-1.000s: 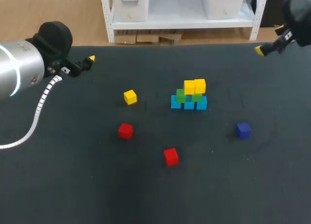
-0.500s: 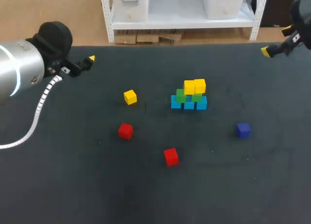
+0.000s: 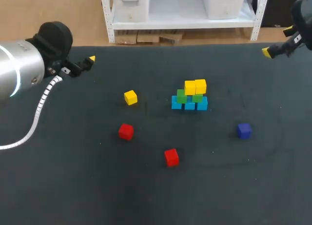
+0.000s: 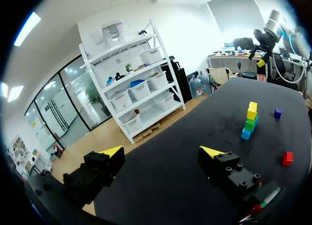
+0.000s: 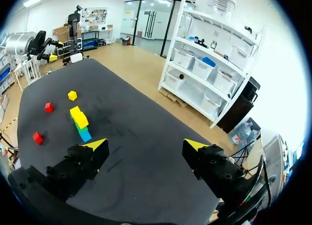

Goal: Place the blue cubes, place green cubes on the blue cubes, place the yellow cubes on the green cubes, then place the red cubes on the yellow cubes, and place purple cube on the red cubes.

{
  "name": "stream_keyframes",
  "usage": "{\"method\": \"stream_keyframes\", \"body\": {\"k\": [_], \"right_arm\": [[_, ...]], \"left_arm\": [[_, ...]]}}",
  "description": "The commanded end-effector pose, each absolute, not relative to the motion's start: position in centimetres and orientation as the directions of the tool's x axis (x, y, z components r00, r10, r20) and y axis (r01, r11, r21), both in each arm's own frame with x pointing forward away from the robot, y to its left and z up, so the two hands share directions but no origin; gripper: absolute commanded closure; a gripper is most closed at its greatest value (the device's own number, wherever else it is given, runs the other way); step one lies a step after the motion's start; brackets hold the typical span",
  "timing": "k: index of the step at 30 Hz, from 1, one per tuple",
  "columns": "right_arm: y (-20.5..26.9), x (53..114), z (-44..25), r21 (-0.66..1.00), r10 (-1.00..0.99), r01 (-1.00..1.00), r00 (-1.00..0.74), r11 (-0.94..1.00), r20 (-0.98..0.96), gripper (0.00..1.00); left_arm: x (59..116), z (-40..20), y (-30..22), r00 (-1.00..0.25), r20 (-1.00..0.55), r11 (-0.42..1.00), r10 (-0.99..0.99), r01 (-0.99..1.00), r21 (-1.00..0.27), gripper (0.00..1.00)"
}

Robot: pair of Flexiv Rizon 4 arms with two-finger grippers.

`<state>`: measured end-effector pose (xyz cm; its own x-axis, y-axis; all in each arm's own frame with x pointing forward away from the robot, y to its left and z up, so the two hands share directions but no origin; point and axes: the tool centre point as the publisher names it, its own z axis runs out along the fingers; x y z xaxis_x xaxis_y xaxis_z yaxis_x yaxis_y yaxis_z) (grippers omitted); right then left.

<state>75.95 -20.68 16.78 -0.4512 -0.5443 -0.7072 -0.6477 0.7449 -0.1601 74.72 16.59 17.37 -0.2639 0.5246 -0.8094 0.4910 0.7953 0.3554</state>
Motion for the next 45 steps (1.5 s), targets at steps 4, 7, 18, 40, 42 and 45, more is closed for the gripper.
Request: {"method": "stream_keyframes", "body": {"k": [4, 7, 18, 40, 42, 45], "right_arm": [[-20.5, 75.6, 16.8, -0.197, -0.545, -0.612, -0.454, 0.766, -0.705, 0.0], [-20.5, 75.6, 16.8, -0.197, -0.545, -0.612, -0.454, 0.766, -0.705, 0.0], [-20.5, 75.6, 16.8, -0.197, -0.545, -0.612, -0.454, 0.766, -0.705, 0.0], [-20.5, 75.6, 16.8, -0.197, -0.545, -0.612, -0.454, 0.766, -0.705, 0.0], [-20.5, 75.6, 16.8, -0.197, -0.545, -0.612, -0.454, 0.766, -0.705, 0.0], [-20.5, 75.6, 16.8, -0.197, -0.545, -0.612, -0.454, 0.766, -0.705, 0.0]], "left_arm": [[74.8, 18.2, 16.8, -0.273, -0.765, 0.774, 0.583, 0.473, 0.42, 0.0], [75.0, 18.9, 16.9, -0.318, -0.685, 0.728, 0.655, 0.51, 0.459, 0.0], [76.0, 20.3, 13.4, -0.24, -0.551, 0.555, 0.8, 0.647, 0.523, 0.0], [76.5, 15.5, 7.3, -0.235, -0.358, 0.364, 0.904, 0.862, 0.353, 0.0], [76.5, 14.7, 7.1, -0.249, -0.336, 0.364, 0.908, 0.866, 0.343, 0.0], [76.5, 13.5, 6.8, -0.283, -0.322, 0.385, 0.903, 0.865, 0.321, 0.0]]}}
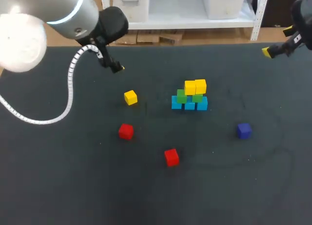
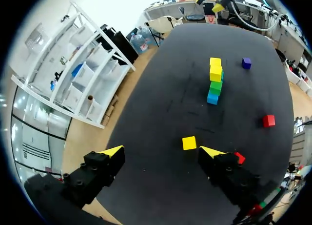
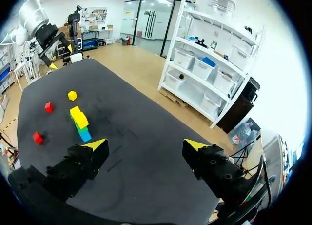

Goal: Place the blue cubes, place green cubes on the blue cubes, place the yellow cubes on the green cubes, then place the red cubes on the yellow cubes, and place purple cube on the red cubes.

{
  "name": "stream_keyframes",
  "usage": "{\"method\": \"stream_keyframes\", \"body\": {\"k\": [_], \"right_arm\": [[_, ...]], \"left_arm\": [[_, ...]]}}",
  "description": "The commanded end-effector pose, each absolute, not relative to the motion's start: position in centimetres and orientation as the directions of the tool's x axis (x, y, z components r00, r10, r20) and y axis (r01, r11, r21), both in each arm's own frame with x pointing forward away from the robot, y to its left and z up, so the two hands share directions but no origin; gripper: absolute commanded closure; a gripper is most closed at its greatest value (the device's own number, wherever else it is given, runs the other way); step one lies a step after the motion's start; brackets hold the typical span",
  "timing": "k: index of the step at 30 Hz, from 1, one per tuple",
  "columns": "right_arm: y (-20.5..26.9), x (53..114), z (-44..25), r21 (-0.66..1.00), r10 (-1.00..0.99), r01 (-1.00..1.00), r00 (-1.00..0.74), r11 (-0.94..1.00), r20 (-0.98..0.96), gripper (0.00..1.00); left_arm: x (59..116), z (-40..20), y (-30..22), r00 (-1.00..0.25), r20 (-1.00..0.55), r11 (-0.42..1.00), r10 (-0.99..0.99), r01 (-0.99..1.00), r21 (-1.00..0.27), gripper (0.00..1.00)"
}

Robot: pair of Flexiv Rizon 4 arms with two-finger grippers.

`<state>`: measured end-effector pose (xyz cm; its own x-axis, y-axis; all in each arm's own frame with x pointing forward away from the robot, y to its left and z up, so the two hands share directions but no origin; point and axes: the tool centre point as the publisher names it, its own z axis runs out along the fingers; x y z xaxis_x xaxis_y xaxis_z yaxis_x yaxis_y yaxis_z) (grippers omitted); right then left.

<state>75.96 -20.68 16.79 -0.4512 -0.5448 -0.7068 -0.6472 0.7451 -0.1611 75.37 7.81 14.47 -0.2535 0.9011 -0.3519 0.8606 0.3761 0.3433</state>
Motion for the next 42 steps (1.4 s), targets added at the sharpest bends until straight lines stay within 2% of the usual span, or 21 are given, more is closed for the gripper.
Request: {"method": "stream_keyframes", "body": {"k": [1, 13, 20, 32, 42], "right_arm": [[-20.5, 75.6, 16.8, -0.197, -0.545, -0.612, -0.454, 0.766, -0.705, 0.0], [-20.5, 75.6, 16.8, -0.197, -0.545, -0.612, -0.454, 0.766, -0.705, 0.0], [-20.5, 75.6, 16.8, -0.197, -0.545, -0.612, -0.454, 0.766, -0.705, 0.0], [-20.5, 75.6, 16.8, -0.197, -0.545, -0.612, -0.454, 0.766, -0.705, 0.0], [-20.5, 75.6, 16.8, -0.197, -0.545, -0.612, -0.454, 0.766, -0.705, 0.0]], "left_arm": [[76.5, 13.2, 6.8, -0.292, -0.322, 0.393, 0.9, 0.864, 0.314, 0.0], [76.9, 8.4, 8.5, -0.436, -0.283, 0.502, 0.854, 0.835, 0.227, 0.0], [77.1, 6.2, 8.6, -0.437, -0.247, 0.487, 0.865, 0.851, 0.199, 0.0], [74.8, 2.8, 6.3, -0.422, -0.234, 0.444, 0.876, 0.895, 0.048, 0.0], [73.9, 1.3, 5.3, -0.37, -0.191, 0.379, 0.909, 0.925, 0.015, 0.0]]}}
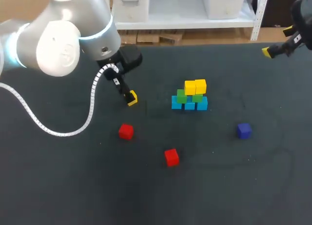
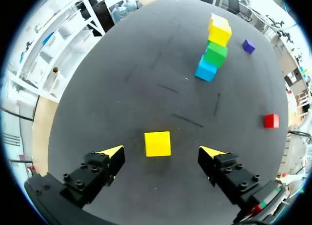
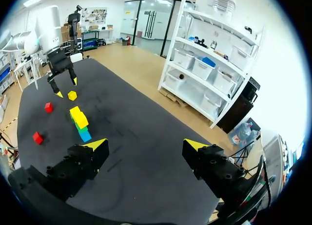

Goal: Place the blue cubes, place green cubes on the blue cubes, place the yellow cubes on the green cubes, then place the red cubes on the yellow cubes, and place purple cube on the red cubes.

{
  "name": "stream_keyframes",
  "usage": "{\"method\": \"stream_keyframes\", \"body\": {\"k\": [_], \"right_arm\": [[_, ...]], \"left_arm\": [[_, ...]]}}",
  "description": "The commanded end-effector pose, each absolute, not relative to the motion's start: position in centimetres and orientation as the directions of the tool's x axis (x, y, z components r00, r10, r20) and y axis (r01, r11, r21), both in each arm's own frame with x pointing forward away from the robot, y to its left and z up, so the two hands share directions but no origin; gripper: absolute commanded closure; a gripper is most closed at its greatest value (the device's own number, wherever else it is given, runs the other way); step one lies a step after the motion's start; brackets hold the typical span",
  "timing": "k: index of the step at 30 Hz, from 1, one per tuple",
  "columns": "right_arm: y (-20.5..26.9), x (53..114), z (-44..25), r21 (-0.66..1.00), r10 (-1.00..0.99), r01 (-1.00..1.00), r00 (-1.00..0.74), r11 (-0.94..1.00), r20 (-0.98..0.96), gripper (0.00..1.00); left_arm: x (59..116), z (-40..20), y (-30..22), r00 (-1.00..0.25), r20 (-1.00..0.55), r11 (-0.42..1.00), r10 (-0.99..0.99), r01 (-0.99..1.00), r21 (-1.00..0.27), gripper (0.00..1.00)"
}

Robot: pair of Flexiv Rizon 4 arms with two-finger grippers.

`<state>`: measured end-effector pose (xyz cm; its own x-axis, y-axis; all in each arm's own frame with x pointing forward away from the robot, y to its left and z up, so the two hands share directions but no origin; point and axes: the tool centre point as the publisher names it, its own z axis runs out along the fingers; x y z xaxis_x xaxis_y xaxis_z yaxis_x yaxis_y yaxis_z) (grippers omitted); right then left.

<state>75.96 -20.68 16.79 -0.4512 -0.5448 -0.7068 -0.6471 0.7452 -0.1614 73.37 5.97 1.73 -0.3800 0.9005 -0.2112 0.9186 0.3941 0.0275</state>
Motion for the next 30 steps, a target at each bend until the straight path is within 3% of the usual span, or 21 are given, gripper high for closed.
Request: {"method": "stream_keyframes", "body": {"k": [1, 11, 30], "right_arm": [[-20.5, 75.6, 16.8, -0.197, -0.545, -0.612, -0.454, 0.766, -0.705, 0.0], [-20.5, 75.6, 16.8, -0.197, -0.545, -0.612, -0.454, 0.766, -0.705, 0.0], [-20.5, 75.6, 16.8, -0.197, -0.545, -0.612, -0.454, 0.766, -0.705, 0.0]], "left_arm": [[73.8, 1.1, 5.3, -0.363, -0.183, 0.371, 0.914, 0.929, 0.009, 0.0], [74.0, 0.1, 4.5, -0.34, -0.143, 0.342, 0.93, 0.94, -0.013, 0.0], [74.5, -0.3, 4.6, -0.417, -0.082, 0.419, 0.905, 0.908, 0.001, 0.0]]}}
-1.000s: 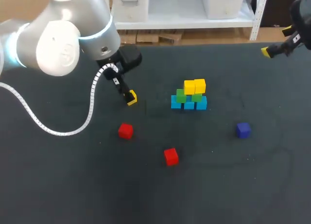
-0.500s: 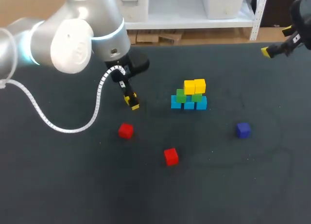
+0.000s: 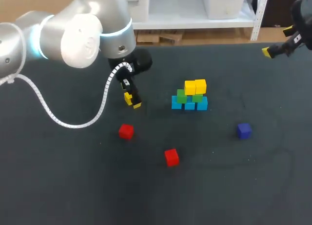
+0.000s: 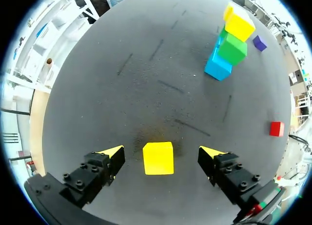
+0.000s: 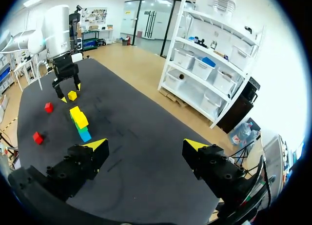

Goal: Place the blue cubes, place green cubes on the blue cubes, place the yellow cubes on the green cubes, then place the red cubes on the yellow cubes, and place purple cube on the red cubes.

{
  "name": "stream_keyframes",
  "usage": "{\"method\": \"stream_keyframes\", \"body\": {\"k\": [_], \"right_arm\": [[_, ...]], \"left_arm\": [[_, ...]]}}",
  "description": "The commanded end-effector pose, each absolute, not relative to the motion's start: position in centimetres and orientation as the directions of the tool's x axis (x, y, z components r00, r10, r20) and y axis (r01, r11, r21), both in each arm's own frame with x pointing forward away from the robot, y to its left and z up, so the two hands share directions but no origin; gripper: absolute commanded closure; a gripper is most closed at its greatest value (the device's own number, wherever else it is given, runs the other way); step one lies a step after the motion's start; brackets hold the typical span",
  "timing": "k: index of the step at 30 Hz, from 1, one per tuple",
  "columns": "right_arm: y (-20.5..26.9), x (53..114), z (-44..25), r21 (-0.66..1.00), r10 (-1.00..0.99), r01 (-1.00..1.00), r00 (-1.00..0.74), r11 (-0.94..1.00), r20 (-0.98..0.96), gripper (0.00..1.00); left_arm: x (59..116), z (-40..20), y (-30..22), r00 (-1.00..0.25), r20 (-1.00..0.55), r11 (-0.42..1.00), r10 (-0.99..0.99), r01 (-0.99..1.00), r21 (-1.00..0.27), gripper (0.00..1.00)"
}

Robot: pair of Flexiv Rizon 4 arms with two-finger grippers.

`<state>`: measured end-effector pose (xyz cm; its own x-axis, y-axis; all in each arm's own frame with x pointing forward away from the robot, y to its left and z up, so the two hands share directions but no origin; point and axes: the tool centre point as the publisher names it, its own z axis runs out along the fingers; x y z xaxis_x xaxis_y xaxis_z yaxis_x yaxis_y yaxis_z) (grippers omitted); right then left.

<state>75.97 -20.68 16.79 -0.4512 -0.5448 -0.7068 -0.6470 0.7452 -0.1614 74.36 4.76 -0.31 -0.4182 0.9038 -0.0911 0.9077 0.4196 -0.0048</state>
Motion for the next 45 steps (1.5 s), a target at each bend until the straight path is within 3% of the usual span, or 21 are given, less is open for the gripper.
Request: {"method": "stream_keyframes", "body": {"k": [1, 5, 9, 12, 20, 21, 45], "right_arm": [[-20.5, 75.6, 16.8, -0.197, -0.545, -0.612, -0.454, 0.766, -0.705, 0.0], [-20.5, 75.6, 16.8, -0.197, -0.545, -0.612, -0.454, 0.766, -0.705, 0.0], [-20.5, 75.6, 16.8, -0.197, -0.545, -0.612, -0.454, 0.766, -0.705, 0.0], [-20.5, 75.6, 16.8, -0.197, -0.545, -0.612, -0.454, 0.766, -0.705, 0.0], [-20.5, 75.6, 16.8, -0.197, -0.545, -0.612, -0.454, 0.766, -0.705, 0.0], [-20.5, 75.6, 16.8, -0.197, -0.545, -0.612, -0.454, 0.766, -0.705, 0.0], [-20.5, 75.6, 16.8, -0.197, -0.545, -0.612, -0.454, 0.766, -0.705, 0.0]], "left_arm": [[74.5, -0.3, 4.6, -0.417, -0.081, 0.418, 0.905, 0.908, 0.002, 0.0], [74.4, -0.3, 4.7, -0.42, -0.069, 0.422, 0.905, 0.906, 0.018, 0.01], [74.2, -0.4, 4.9, -0.42, -0.053, 0.422, 0.906, 0.906, 0.029, 0.1], [74.1, -0.4, 4.9, -0.421, -0.049, 0.423, 0.906, 0.906, 0.035, 0.12], [73.8, -0.7, 5.1, -0.422, -0.036, 0.424, 0.906, 0.904, 0.055, 0.95], [73.7, -0.6, 5.1, -0.423, -0.037, 0.424, 0.906, 0.904, 0.052, 1.0], [71.6, 7.7, 4.3, -0.02, -0.083, 0.033, 0.996, 0.986, 0.163, 1.0]]}}
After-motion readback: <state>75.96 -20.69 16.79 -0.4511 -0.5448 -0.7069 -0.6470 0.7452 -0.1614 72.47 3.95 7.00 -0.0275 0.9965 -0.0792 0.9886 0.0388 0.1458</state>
